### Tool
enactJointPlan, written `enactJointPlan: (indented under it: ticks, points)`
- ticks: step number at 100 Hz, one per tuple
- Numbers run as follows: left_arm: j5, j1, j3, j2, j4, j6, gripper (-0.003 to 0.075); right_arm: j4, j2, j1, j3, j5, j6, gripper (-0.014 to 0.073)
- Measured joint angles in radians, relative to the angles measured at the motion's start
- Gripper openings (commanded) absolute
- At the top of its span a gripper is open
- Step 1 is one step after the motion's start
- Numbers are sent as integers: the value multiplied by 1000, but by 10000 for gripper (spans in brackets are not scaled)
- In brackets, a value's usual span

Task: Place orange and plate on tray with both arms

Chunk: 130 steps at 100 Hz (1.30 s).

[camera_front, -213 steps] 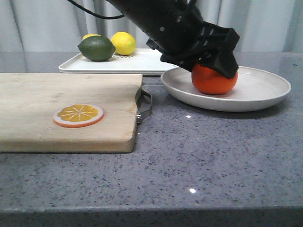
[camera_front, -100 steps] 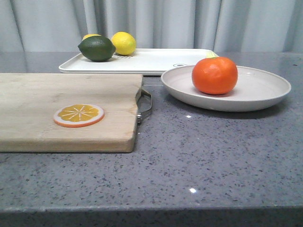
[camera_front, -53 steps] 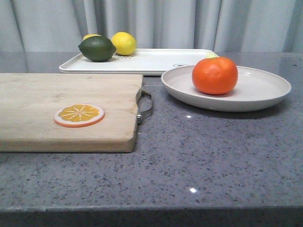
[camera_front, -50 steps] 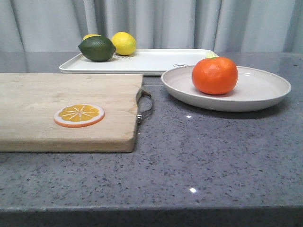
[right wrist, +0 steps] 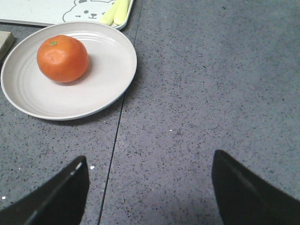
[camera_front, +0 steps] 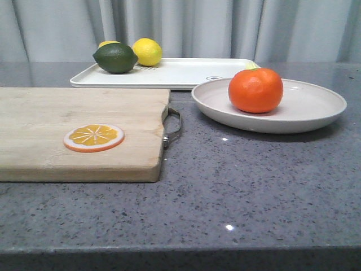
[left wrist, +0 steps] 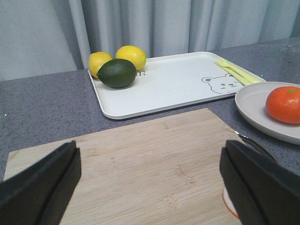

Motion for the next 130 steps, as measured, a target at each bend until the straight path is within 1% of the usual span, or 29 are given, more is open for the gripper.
enactJointPlan:
  ticks: [25, 43, 56, 80, 94, 113, 130]
  points:
    - [-2, 0, 0, 0, -1, 0, 564, 10, 2, 0, 0, -14, 1, 550]
    - [-4, 0, 0, 0, -1, 0, 564, 91, 62, 0, 0, -95, 4, 550]
    - [-4, 0, 0, 0, -2, 0, 564, 148, 165, 0, 0, -149, -6, 550]
    - [-4, 0, 2, 0, -2, 0, 564, 159, 394, 0, 0, -351, -6, 550]
    - [-4, 0, 2, 0, -2, 0, 564, 176, 525, 2, 0, -443, -6, 550]
    - [-4, 0, 2, 0, -4, 0, 564, 199, 669, 2, 0, -518, -6, 550]
    - [-4, 0, 2, 0, -4, 0, 564, 231, 743, 2, -1, -554, -6, 550]
